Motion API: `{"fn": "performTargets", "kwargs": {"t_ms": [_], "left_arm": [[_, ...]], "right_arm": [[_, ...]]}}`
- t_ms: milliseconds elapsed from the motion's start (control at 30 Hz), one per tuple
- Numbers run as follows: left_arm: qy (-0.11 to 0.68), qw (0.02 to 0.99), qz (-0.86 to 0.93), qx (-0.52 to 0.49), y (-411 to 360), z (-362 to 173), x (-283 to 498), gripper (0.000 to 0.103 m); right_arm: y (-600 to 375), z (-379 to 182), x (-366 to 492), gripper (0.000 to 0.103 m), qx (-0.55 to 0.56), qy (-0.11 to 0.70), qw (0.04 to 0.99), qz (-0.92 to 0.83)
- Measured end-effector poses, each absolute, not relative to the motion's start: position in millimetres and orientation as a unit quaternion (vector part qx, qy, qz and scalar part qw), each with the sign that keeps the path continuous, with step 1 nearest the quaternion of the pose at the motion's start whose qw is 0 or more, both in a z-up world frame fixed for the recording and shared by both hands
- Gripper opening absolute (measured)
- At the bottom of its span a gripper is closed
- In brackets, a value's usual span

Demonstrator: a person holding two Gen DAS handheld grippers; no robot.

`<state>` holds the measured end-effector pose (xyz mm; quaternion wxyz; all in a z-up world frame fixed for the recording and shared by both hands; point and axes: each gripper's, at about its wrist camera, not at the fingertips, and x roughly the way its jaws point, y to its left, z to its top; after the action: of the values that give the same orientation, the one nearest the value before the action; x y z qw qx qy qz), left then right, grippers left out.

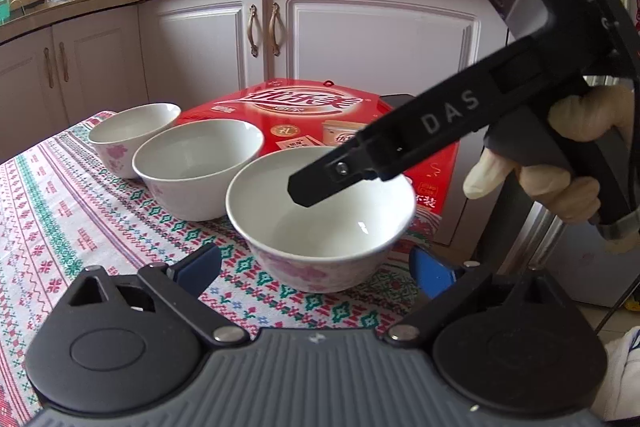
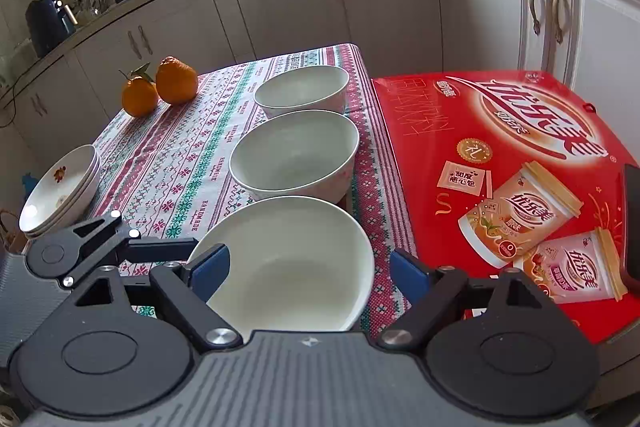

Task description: Organize plates and bowls

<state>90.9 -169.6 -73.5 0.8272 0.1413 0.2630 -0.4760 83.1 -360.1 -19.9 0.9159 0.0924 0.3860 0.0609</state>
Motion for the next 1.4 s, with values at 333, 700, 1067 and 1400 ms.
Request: {"fn": "performTargets", "kwargs": {"t_ms": [333, 700, 1067, 1400], "left_arm": [[0.267, 0.825, -0.48, 0.134, -173.4, -71.6, 93.0, 0.084], [0.264, 0.826, -0.478, 0.139, -175.2, -71.9, 95.7, 0.084], [0.277, 0.827, -0.47, 0.136, -163.7, -65.9, 91.8, 0.083], [0.292, 0.844, -0.433, 0.124, -127.4, -56.3, 92.2, 0.083]], "right_arm": [[-363.5, -22.8, 86.5, 0.078, 0.102, 0.392, 0.912, 0.071], [-361.8, -21.9, 86.3, 0.077, 0.103, 0.395, 0.909, 0.086], [-348.7, -14.6, 84.3, 0.078, 0.098, 0.394, 0.908, 0.1], [-310.8, -9.7, 98.1, 0.078, 0.075, 0.397, 0.903, 0.146]]}}
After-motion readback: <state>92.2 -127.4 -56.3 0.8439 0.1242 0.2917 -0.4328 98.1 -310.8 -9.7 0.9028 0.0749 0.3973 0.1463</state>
